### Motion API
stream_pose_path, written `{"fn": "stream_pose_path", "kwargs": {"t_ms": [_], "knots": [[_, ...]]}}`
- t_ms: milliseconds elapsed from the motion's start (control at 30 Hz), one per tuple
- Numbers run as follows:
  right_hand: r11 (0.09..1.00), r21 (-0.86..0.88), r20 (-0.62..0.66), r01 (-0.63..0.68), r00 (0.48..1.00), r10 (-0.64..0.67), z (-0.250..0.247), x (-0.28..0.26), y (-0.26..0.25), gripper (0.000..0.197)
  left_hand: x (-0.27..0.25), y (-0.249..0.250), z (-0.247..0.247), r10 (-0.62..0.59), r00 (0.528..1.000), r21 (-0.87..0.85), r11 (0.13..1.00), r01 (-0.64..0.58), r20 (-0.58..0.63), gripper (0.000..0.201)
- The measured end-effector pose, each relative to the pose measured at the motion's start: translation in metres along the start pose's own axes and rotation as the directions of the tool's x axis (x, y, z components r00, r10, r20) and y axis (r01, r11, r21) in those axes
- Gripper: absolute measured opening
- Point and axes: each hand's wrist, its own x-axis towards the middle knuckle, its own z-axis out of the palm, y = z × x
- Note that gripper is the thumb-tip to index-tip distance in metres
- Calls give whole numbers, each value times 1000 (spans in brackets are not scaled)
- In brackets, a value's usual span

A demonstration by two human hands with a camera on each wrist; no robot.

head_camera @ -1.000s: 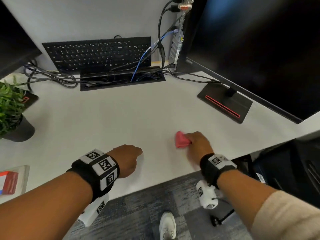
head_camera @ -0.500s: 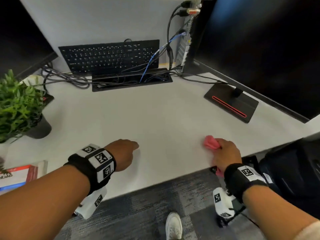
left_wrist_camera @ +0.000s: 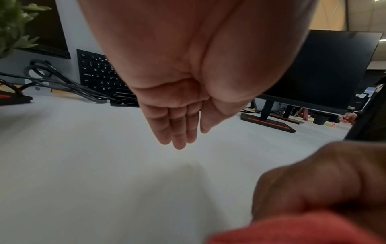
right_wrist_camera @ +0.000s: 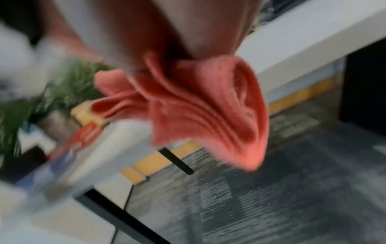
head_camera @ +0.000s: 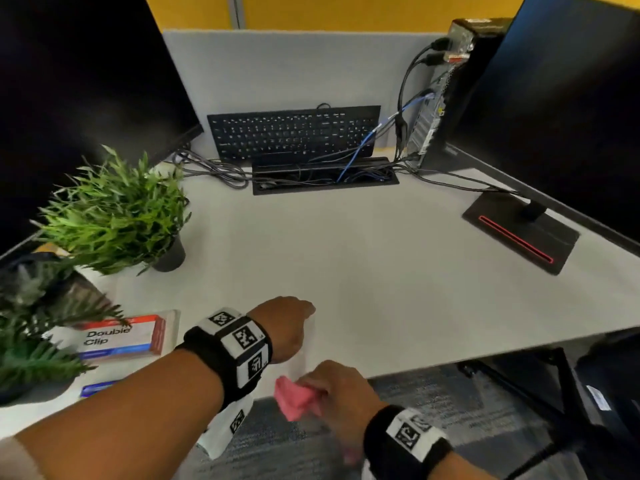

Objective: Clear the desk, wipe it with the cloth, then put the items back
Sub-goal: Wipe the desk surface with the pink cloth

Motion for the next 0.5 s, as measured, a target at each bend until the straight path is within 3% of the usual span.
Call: {"fn": "stream_pose_path", "kwargs": {"t_ms": [33, 67, 133, 167, 200, 267, 367, 433, 500], "knots": [[1000, -8, -32, -14, 999, 14, -20, -7, 3, 17, -3, 1, 1, 9, 1000, -12, 1000, -9, -8, 52], [998, -65, -142, -1, 990, -8, -38, -11, 11, 18, -6, 0, 3, 17, 1000, -22, 1000, -17, -25, 50], [968, -250, -445, -27, 891, -91, -76, -8, 36, 41, -12, -2, 6, 21, 998, -54, 998, -24, -59, 47], [953, -294, -506, -75, 858, -89, -87, -3, 47, 47, -14, -3, 9, 14, 998, -80, 997, -20, -69, 47], [933, -338, -517, -122, 853, -76, -93, 4, 58, 46, -16, -3, 12, 8, 997, -104, 994, -16, -76, 48], [884, -432, -423, -176, 906, -26, -92, 15, 68, 40, -19, -4, 18, -4, 995, -145, 989, -10, -96, 47], [805, -576, -293, -145, 955, -38, -84, 25, 68, 25, -26, -8, 22, -23, 987, -200, 980, -10, -160, 42], [797, -581, -363, -165, 929, -73, -80, 32, 48, 10, -33, -15, 20, -62, 967, -240, 971, 1, -247, 38], [848, -509, -422, -145, 901, -99, -75, 41, 18, 25, -41, -22, 16, -124, 935, -282, 959, 27, -332, 35]]}}
